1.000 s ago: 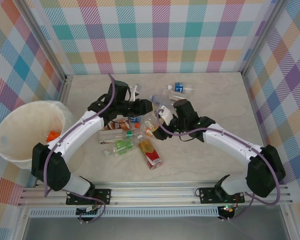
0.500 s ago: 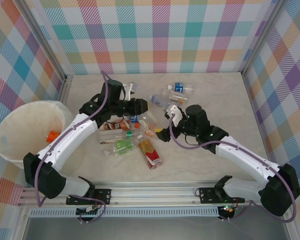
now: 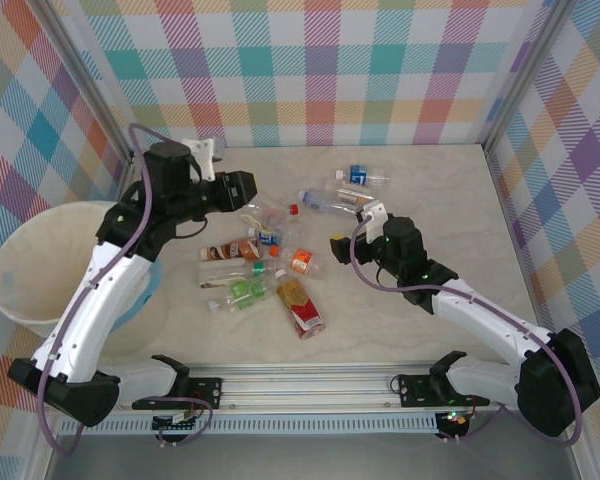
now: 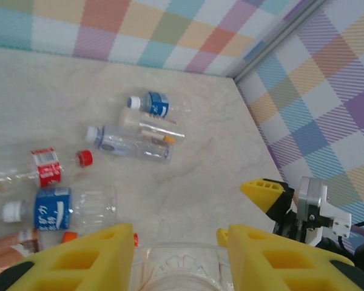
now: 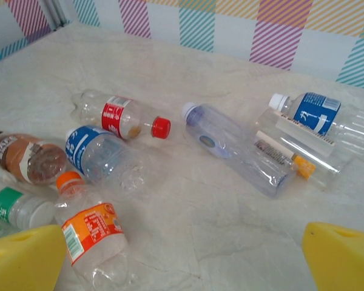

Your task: Put the plastic bottles in the bin

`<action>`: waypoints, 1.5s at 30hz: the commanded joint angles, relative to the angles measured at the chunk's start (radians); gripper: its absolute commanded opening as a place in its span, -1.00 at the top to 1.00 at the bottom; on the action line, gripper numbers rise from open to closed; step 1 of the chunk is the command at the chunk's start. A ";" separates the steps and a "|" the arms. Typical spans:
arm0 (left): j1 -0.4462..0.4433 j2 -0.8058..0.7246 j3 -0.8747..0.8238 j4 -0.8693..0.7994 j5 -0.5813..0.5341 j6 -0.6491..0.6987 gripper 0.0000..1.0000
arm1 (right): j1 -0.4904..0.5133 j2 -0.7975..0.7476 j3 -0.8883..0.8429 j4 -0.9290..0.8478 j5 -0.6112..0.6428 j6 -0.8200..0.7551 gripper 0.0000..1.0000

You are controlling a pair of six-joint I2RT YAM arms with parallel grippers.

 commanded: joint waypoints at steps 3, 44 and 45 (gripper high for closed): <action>0.015 -0.033 0.175 -0.199 -0.419 0.123 1.00 | -0.002 0.011 0.019 0.060 -0.005 0.038 -0.99; 0.649 -0.227 -0.194 -0.163 -1.078 0.128 0.81 | -0.003 0.008 0.036 0.089 -0.073 -0.002 -0.99; 0.655 -0.231 -0.206 -0.152 -1.084 0.125 0.76 | -0.003 0.008 0.036 0.090 -0.073 -0.001 -0.99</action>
